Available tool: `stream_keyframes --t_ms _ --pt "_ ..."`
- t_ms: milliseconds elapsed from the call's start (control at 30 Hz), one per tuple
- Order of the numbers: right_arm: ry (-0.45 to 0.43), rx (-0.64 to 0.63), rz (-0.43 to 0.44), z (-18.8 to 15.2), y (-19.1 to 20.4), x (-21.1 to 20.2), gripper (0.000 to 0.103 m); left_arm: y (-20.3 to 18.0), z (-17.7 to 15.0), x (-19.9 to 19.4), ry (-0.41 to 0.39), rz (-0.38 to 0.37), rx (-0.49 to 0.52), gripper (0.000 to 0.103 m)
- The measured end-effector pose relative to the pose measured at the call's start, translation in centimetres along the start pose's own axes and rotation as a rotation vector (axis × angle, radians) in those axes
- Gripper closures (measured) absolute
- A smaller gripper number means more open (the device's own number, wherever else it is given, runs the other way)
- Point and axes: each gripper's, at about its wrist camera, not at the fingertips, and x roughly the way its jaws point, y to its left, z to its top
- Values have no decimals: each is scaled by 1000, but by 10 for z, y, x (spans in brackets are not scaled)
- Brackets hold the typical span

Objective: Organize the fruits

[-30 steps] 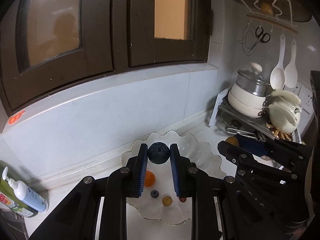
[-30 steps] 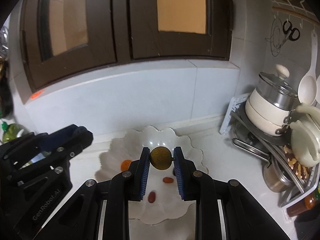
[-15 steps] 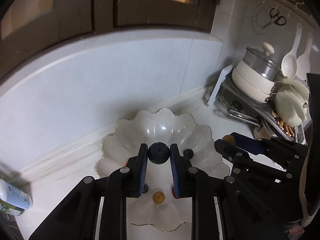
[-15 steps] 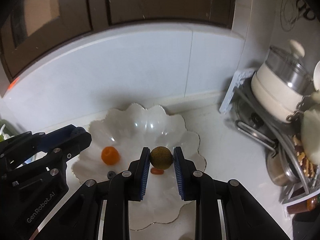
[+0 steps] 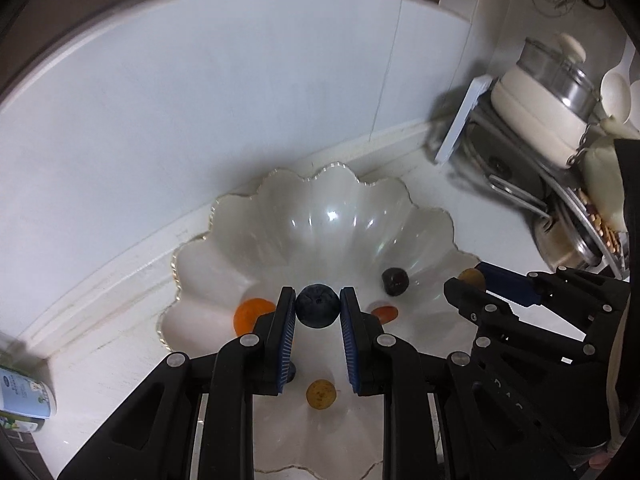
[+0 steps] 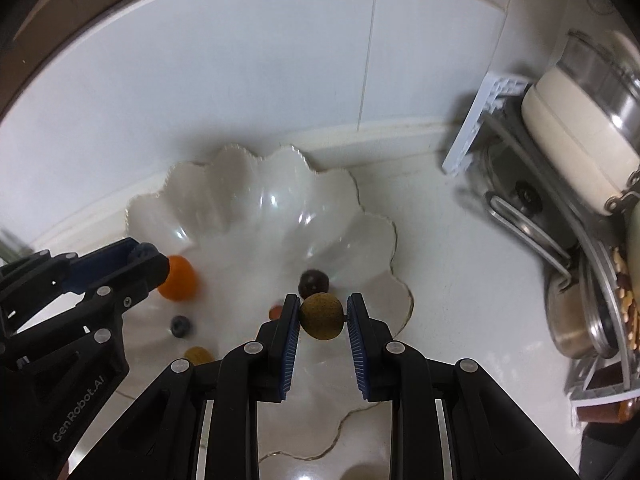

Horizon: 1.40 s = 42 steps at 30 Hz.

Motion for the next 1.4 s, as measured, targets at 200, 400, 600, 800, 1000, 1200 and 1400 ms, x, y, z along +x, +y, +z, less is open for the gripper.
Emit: stream_keyframes --t_ms 200,400,600,800,1000,1200,1400 --pt "54 -4 7 -4 -3 17 78 -2 -3 23 59 -1 0 80" --pt "81 -43 -11 -8 2 24 77 -2 -12 42 116 8 5 80" --pt "103 -71 -8 -12 6 30 77 -3 -17 51 147 16 18 80" --pt "112 -62 -5 -10 5 33 77 -3 -20 52 151 26 23 78" --pt "127 -39 7 -9 2 32 74 1 -20 48 139 30 14 69" --pt "105 -29 6 -12 -2 23 74 4 -22 34 112 43 9 69" --pt "54 -29 -6 -16 -4 3 74 2 -22 9 39 90 16 69"
